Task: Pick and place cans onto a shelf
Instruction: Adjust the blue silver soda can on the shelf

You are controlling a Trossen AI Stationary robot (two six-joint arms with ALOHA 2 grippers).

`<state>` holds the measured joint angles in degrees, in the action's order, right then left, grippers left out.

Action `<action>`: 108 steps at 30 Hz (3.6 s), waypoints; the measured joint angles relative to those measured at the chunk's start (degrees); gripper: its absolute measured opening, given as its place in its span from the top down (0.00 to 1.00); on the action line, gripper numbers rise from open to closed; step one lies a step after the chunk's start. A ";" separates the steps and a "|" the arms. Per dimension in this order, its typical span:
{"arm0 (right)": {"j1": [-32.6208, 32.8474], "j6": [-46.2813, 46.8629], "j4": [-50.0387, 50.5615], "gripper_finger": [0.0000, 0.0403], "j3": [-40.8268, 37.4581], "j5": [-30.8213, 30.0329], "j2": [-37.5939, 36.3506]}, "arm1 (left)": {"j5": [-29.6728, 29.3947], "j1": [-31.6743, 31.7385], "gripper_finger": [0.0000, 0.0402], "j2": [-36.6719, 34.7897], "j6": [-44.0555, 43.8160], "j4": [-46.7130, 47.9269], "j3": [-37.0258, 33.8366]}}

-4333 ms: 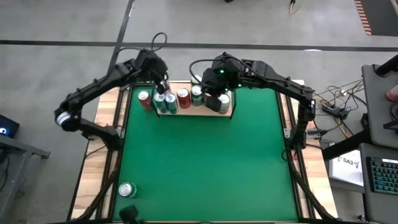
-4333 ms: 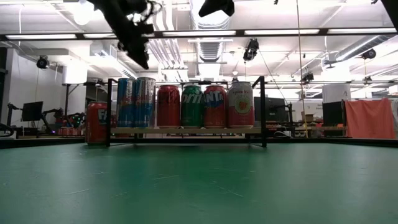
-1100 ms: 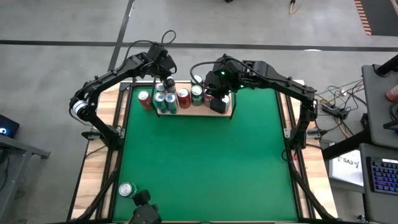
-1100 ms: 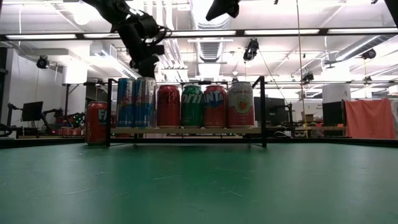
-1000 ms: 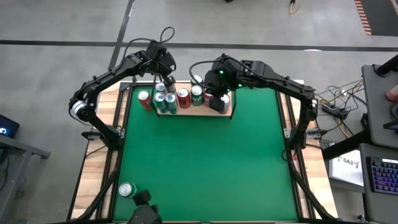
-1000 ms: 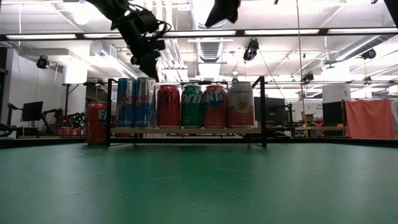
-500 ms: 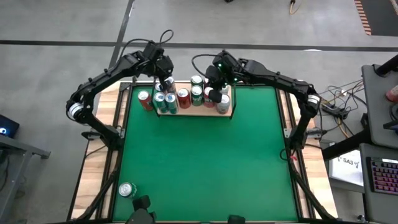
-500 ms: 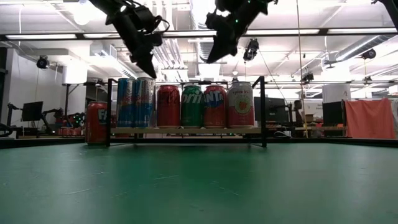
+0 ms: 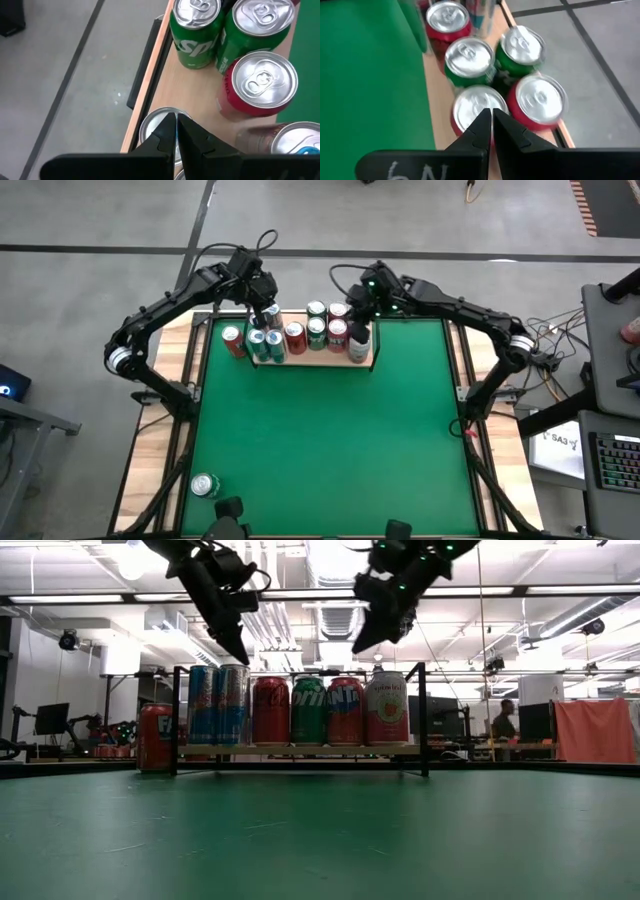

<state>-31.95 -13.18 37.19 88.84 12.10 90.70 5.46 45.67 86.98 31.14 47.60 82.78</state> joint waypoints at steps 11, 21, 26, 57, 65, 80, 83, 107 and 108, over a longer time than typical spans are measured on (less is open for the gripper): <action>-2.12 -0.60 -11.89 0.98 -15.61 0.38 -10.02 | 0.07 0.00 1.00 0.02 -1.87 -0.08 0.00; -2.23 0.09 -12.20 0.98 -18.68 0.54 -11.19 | 0.10 0.00 1.00 0.02 -6.53 -0.20 -0.09; -2.23 0.49 -12.20 0.98 -20.03 0.57 -11.57 | 0.10 0.00 1.00 0.21 -7.71 -1.18 -0.15; -2.73 3.14 -15.63 0.98 -25.97 0.35 -17.49 | 3.57 -0.15 1.00 4.70 -7.67 -2.57 -0.33; -2.77 3.26 -15.54 0.98 -25.95 0.33 -17.49 | -5.83 -0.14 1.00 3.58 -6.13 0.93 0.35; -5.24 3.27 -16.43 0.98 -25.93 -0.29 -17.47 | -2.81 -0.15 1.00 4.59 -4.65 1.89 0.42; -5.24 3.31 -16.48 0.98 -25.90 -0.26 -17.47 | -2.77 -0.15 1.00 4.59 -4.72 1.98 0.42; -5.22 4.62 -16.45 0.98 -25.88 -0.13 -17.47 | -2.92 0.33 1.00 4.31 0.86 0.44 5.30; -5.22 4.62 -16.44 0.98 -25.82 -0.13 -17.47 | -2.94 0.48 1.00 4.57 1.59 -0.31 5.21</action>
<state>-37.17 -8.56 20.75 63.02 11.97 73.23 2.52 46.15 91.55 32.73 47.29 87.99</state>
